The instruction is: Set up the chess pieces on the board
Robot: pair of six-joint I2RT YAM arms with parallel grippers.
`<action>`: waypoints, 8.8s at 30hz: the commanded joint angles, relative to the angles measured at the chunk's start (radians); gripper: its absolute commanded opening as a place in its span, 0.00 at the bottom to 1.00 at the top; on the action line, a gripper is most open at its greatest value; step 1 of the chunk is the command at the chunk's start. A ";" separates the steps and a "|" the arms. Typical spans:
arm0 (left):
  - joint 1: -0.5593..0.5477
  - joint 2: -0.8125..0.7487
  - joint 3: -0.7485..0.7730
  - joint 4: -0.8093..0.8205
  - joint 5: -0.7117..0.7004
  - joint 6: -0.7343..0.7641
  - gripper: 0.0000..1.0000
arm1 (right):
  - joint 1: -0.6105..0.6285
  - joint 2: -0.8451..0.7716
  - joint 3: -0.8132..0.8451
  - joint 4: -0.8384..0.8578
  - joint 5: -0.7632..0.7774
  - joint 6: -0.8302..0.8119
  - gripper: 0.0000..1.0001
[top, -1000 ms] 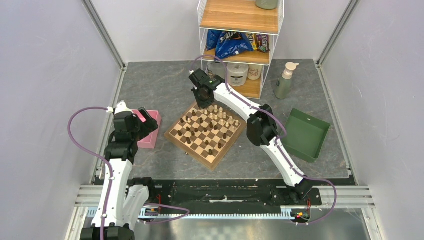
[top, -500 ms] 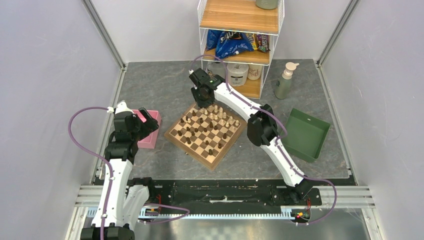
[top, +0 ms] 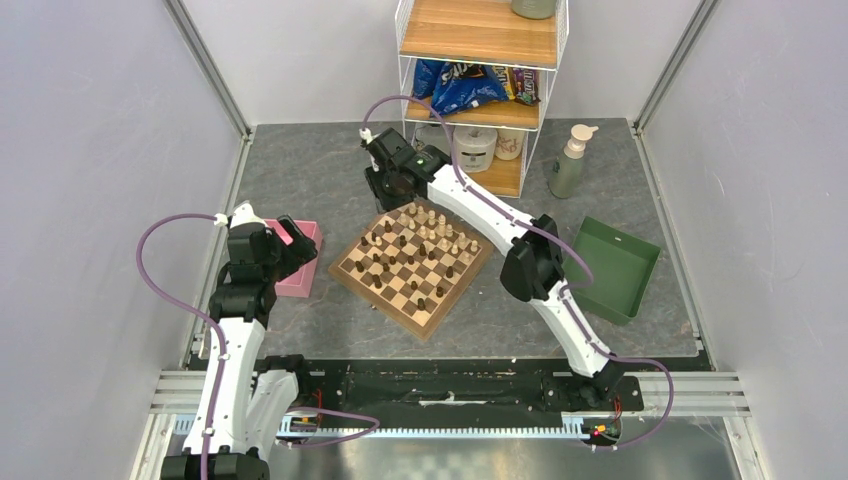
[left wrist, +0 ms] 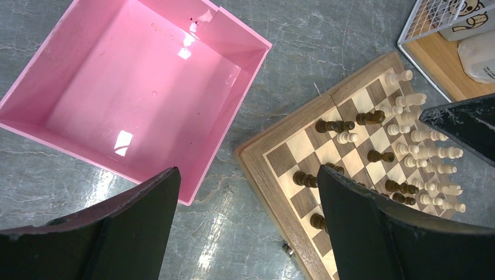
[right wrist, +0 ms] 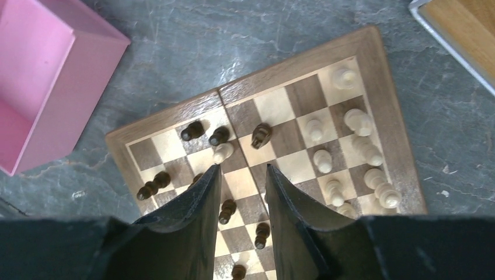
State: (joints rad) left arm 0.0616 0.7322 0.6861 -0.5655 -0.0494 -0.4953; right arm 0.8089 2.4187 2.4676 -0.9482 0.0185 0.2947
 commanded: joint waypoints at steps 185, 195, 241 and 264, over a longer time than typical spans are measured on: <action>-0.510 1.292 1.009 -0.146 -0.206 -0.035 0.02 | -0.255 -0.973 -1.128 0.334 0.109 0.222 0.38; -0.510 1.319 1.009 -0.147 -0.207 -0.038 0.02 | -0.260 -0.969 -1.125 0.333 0.103 0.219 0.38; -0.447 0.809 0.712 -0.071 -0.237 -0.016 0.79 | -0.265 -0.921 -1.109 0.307 -0.058 0.241 0.47; -0.416 0.547 0.323 -0.125 -0.094 0.022 0.85 | -0.264 -0.965 -1.170 0.376 0.024 0.275 0.87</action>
State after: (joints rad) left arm -0.3553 1.3041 1.0210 -0.6956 -0.1749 -0.4999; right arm 0.5457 1.5116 1.3163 -0.6209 -0.0135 0.5610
